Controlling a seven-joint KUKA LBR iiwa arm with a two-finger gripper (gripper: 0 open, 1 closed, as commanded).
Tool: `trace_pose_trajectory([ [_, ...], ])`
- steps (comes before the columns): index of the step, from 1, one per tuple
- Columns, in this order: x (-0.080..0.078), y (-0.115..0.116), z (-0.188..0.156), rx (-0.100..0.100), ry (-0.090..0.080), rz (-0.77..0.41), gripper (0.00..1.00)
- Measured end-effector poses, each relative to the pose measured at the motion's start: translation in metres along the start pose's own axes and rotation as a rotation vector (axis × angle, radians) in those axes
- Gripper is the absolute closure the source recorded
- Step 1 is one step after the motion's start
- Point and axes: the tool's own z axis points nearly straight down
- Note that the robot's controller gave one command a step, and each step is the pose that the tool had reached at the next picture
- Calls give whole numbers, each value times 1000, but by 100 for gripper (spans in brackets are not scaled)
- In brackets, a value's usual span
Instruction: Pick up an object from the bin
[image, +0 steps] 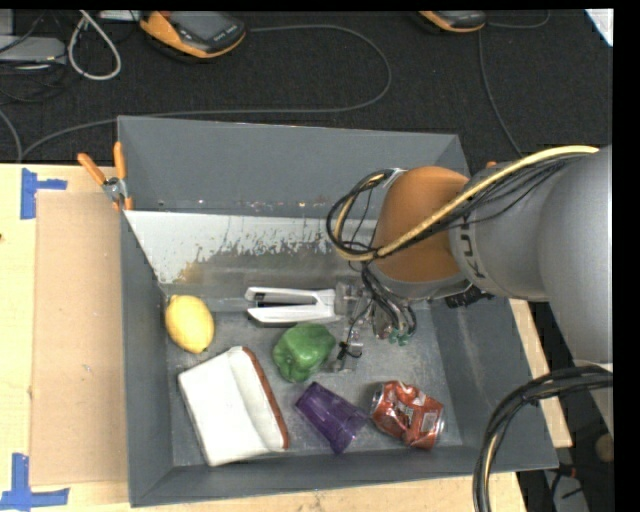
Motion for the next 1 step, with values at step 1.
trace_pose_trajectory([
  [1, 0, 3, 2, 1, -4, -49, 0],
])
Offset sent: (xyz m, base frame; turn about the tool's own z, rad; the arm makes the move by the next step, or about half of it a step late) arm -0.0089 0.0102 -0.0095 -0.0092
